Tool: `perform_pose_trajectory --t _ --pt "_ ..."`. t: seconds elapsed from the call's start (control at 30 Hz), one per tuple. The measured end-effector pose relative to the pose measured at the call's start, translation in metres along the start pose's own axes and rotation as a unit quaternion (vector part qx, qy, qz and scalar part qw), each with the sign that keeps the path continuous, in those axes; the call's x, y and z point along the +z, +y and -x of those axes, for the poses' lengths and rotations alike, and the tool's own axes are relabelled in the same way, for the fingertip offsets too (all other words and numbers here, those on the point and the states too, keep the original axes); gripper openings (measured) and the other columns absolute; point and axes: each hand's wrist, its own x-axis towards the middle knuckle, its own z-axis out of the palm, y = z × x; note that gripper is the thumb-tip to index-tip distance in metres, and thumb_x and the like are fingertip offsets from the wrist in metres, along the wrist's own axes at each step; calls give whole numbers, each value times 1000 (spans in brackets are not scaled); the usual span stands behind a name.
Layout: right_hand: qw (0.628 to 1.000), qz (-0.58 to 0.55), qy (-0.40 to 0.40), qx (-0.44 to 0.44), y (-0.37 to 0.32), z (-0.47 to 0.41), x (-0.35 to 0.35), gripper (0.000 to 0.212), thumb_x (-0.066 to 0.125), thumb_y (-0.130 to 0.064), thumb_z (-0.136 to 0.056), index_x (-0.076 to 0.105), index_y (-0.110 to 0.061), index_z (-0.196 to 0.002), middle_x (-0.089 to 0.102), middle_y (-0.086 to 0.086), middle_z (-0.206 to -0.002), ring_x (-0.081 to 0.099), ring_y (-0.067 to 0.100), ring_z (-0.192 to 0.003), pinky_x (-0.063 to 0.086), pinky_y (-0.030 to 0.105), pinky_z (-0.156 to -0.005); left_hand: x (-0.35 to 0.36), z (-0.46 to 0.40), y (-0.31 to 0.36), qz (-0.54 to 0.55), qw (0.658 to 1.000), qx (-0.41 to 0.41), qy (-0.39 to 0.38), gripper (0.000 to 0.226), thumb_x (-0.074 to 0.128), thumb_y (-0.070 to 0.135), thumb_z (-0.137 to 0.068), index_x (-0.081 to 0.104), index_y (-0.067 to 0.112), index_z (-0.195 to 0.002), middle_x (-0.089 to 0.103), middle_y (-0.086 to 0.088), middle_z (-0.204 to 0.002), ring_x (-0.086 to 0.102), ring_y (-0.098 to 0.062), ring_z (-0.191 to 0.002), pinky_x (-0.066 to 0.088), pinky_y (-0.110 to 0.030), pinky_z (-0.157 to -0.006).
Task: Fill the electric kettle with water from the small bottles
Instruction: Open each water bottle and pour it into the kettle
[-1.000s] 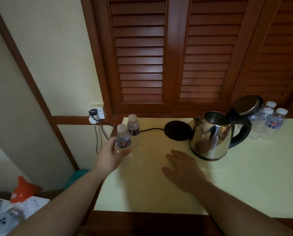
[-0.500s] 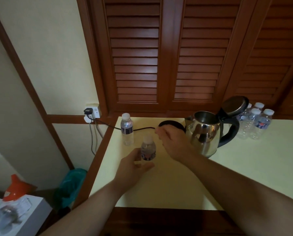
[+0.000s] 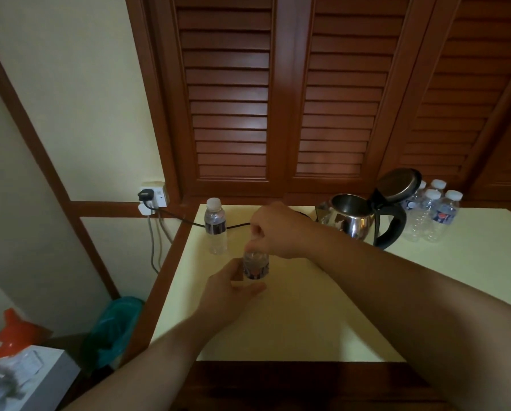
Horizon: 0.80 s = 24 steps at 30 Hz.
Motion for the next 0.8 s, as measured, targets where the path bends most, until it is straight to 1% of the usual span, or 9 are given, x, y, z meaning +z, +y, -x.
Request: perform_pose_trajectory --t 0.07,0.17,0.27,0.33,0.43,0.53,0.57,0.63,0.8 --pt "999 -3 -40 -32 6 -2 -8 20 69 -30 -95 76 -12 -100 65 -2 -88 60 15 -76 53 37 -68 1 1 0 -3 1000 2 -2 46 80 49 -83 58 47 -123 67 18 -115 61 7 -98 43 -10 -74" --pt "995 8 -86 -54 8 -1 -22 28 67 -34 -98 72 -25 -123 64 -14 -111 63 8 -97 54 30 -79 3 1 0 -10 1000 6 7 48 79 51 -84 58 43 -127 67 16 -117 60 7 -98 41 -11 -74" --pt "998 19 -58 -13 4 -6 -17 45 75 -49 -87 72 -19 -119 67 -2 -105 65 13 -87 55 34 -73 4 1 -2 -10 1000 1 4 53 78 53 -84 57 41 -131 67 16 -121 62 3 -101 43 -15 -77" --pt "998 51 -25 15 -1 -9 -9 54 73 -58 -85 72 -6 -100 68 8 -89 63 24 -75 46 36 -62 4 0 -4 -8 1000 -4 3 53 79 52 -83 58 41 -131 67 14 -122 63 -1 -102 45 -20 -80" --pt "996 82 -23 16 -6 -10 -6 44 70 -49 -93 69 -5 -85 70 13 -82 66 31 -74 50 40 -60 3 0 -4 -10 1000 -8 -3 52 79 52 -84 58 42 -130 67 14 -121 61 1 -102 43 -20 -80" --pt "995 80 -50 -22 -9 -11 -11 22 72 -30 -93 75 -9 -98 72 9 -93 68 28 -83 58 45 -75 2 0 -1 -16 1000 -11 -7 50 78 51 -84 56 45 -128 66 16 -119 57 10 -95 39 -10 -73" --pt "996 69 -55 -35 -9 -11 -14 19 71 -25 -93 76 -12 -107 72 4 -101 67 23 -89 59 42 -79 1 -1 -1 -18 1000 -11 -6 49 78 51 -84 56 46 -127 67 16 -117 58 11 -94 39 -9 -73" --pt "997 33 -45 -55 -8 -9 -21 26 68 -17 -94 76 -19 -118 66 -6 -109 64 14 -97 57 34 -83 1 -1 -3 -15 1000 -9 -4 47 78 53 -83 57 47 -125 68 17 -116 61 8 -95 43 -11 -75" --pt "991 -114 57 -26 19 11 -18 37 78 -29 -88 73 -23 -124 69 -11 -113 66 3 -98 59 28 -84 3 2 -8 -12 1000 3 -2 46 78 53 -83 57 50 -124 70 17 -113 68 2 -93 57 -30 -88"
